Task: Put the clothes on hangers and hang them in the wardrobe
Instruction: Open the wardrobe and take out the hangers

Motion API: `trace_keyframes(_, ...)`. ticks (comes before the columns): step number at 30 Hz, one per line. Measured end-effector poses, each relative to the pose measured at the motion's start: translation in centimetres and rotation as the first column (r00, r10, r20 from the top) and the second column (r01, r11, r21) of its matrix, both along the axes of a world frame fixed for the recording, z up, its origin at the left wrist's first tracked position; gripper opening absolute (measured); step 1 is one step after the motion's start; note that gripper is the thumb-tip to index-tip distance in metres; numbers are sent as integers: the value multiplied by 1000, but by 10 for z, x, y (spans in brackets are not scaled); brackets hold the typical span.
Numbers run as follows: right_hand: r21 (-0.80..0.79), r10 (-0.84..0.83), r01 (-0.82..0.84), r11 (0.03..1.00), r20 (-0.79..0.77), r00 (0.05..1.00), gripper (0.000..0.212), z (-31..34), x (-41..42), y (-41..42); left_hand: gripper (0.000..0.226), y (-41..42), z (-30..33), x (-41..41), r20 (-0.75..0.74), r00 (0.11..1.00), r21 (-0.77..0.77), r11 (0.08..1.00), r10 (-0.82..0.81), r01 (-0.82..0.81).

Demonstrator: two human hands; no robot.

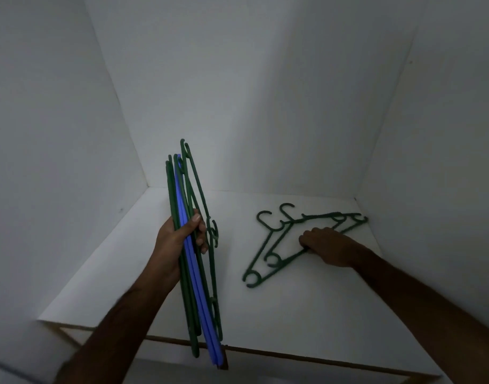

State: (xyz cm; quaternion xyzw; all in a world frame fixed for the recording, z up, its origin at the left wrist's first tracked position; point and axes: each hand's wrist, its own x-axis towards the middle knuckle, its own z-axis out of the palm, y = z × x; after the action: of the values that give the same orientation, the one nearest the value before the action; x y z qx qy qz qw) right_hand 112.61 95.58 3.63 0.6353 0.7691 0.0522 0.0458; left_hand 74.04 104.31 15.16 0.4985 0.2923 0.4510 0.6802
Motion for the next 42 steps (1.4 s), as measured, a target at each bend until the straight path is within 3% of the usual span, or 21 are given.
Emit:
trace_keyframes(4,-101,-93,66,993,-291,952,5,31,-39,22,17,-10,2,-15,42,996,-46,996,82,-80)
trace_keyframes(6,-114,-150,105,988,-519,842,6,46,-62,30,23,-13,2,-23,53,994,-76,993,96,-92)
trace_keyframes(8,-135,-228,195,971,-757,612,8,63,-91,32,24,-15,1,-30,46,993,-95,990,108,-103)
trace_keyframes(11,-225,-260,229,947,-956,135,10,91,-149,22,15,-15,-1,-36,83,993,-125,989,84,-73)
trace_keyframes(12,-227,-238,215,950,-971,27,9,99,-170,16,13,-16,-1,-36,97,993,-135,990,63,-49)
trace_keyframes(14,-199,-190,203,959,-980,-62,8,110,-209,4,12,-18,-3,-34,111,994,-145,989,8,8)
trace_keyframes(17,-175,-159,229,958,-984,-85,10,120,-259,-14,19,-24,-7,-30,88,995,-153,986,-52,65)
trace_keyframes(21,-90,-138,373,923,-985,104,11,124,-309,-40,27,-39,-16,-30,-25,995,-113,989,-99,95)
trace_keyframes(29,17,-209,693,721,-948,240,10,116,-360,-125,27,-103,-26,-38,-75,945,-121,944,-318,308)
trace_keyframes(33,122,-386,815,566,-835,393,7,115,-364,-186,37,-161,-24,-27,14,894,-253,864,-448,436)
trace_keyframes(36,258,-568,848,463,-648,508,16,111,-369,-235,73,-207,-27,-24,45,843,-370,775,-536,512)
trace_keyframes(37,276,-606,856,438,-613,507,20,109,-373,-252,78,-222,-31,-24,44,822,-398,745,-568,536)
trace_keyframes(40,242,-676,899,364,-596,434,25,98,-391,-305,47,-270,-40,-31,64,759,-401,680,-648,614)
trace_keyframes(42,190,-707,932,309,-610,358,30,83,-403,-346,39,-306,-52,-37,42,726,-401,653,-687,642)
